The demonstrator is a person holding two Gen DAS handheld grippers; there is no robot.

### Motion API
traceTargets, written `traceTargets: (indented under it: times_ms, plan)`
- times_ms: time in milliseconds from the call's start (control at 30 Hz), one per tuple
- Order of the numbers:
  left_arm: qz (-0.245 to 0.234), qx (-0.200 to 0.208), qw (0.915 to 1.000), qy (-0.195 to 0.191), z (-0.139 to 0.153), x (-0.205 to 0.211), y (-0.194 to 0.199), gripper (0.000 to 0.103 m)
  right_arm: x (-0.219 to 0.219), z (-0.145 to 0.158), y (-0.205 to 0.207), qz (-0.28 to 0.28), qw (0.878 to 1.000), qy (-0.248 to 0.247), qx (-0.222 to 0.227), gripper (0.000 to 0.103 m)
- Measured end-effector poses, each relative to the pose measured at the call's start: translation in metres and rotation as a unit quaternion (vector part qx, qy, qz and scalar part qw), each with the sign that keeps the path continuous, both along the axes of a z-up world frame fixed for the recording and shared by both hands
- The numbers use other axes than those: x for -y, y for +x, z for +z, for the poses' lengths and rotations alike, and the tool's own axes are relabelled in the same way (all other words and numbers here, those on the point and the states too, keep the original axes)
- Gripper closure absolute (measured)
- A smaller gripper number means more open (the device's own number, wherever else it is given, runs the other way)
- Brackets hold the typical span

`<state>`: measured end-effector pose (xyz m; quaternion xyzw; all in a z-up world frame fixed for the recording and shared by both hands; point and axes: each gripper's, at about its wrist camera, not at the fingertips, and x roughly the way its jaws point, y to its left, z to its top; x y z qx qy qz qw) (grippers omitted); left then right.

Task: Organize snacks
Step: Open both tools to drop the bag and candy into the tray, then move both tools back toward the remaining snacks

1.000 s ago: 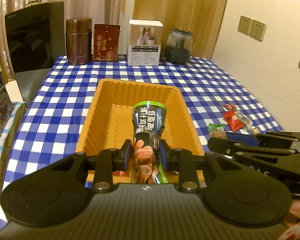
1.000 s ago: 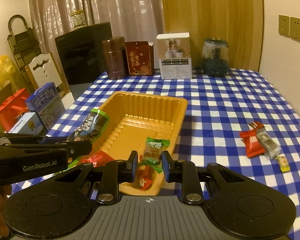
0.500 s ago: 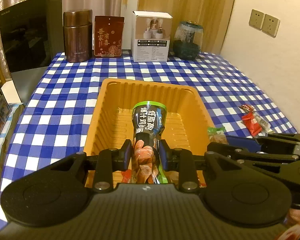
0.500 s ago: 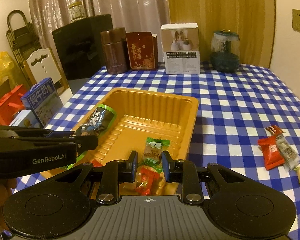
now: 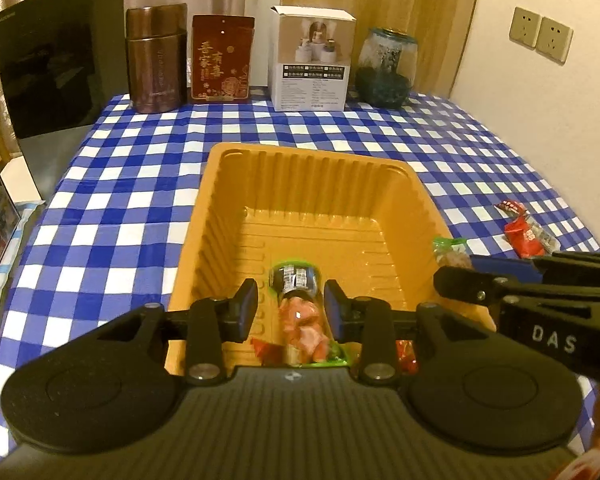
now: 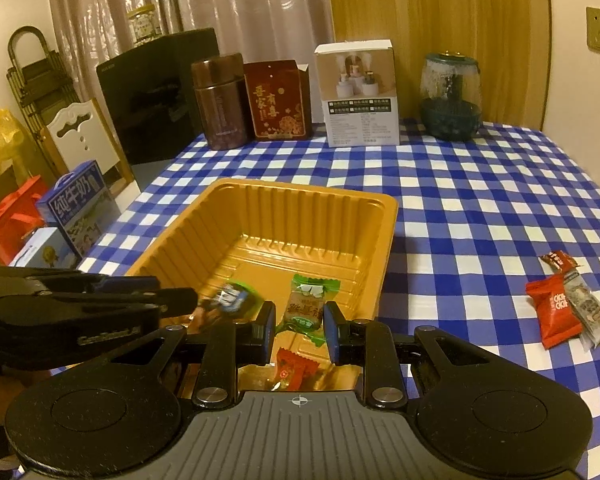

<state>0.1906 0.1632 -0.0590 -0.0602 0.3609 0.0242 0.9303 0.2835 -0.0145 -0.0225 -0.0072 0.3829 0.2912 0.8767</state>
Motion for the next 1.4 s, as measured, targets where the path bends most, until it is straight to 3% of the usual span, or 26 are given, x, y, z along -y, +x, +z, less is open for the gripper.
traceTargets:
  times_ms: [500,533,600,633,1267,1400]
  plan:
    - [0.016,0.008,0.9998,0.001,0.009,-0.014,-0.025,0.066,-0.009,0.004,-0.002,0.012,1.0,0.026,-0.001,0.077]
    - [0.017,0.009,0.9998,0.002,0.009,-0.014,-0.026,0.065,-0.009,0.005,-0.002,0.016,0.999,0.036,-0.002,0.074]
    - [0.018,0.01,0.9998,0.001,0.011,-0.016,-0.027,0.064,-0.008,0.006,-0.002,0.014,0.999,0.051,-0.001,0.043]
    - [0.019,0.01,0.9998,0.0,0.011,-0.016,-0.028,0.064,-0.006,0.007,-0.001,0.008,0.998,0.055,0.001,0.039]
    - [0.02,0.025,0.9991,-0.026,0.036,0.014,-0.073,0.054,0.065,0.029,-0.046,-0.076,0.996,0.048,-0.007,0.039]
    - [0.015,0.027,0.9991,-0.028,0.041,0.031,-0.085,0.046,0.079,0.035,-0.063,-0.083,0.996,0.043,-0.002,0.039]
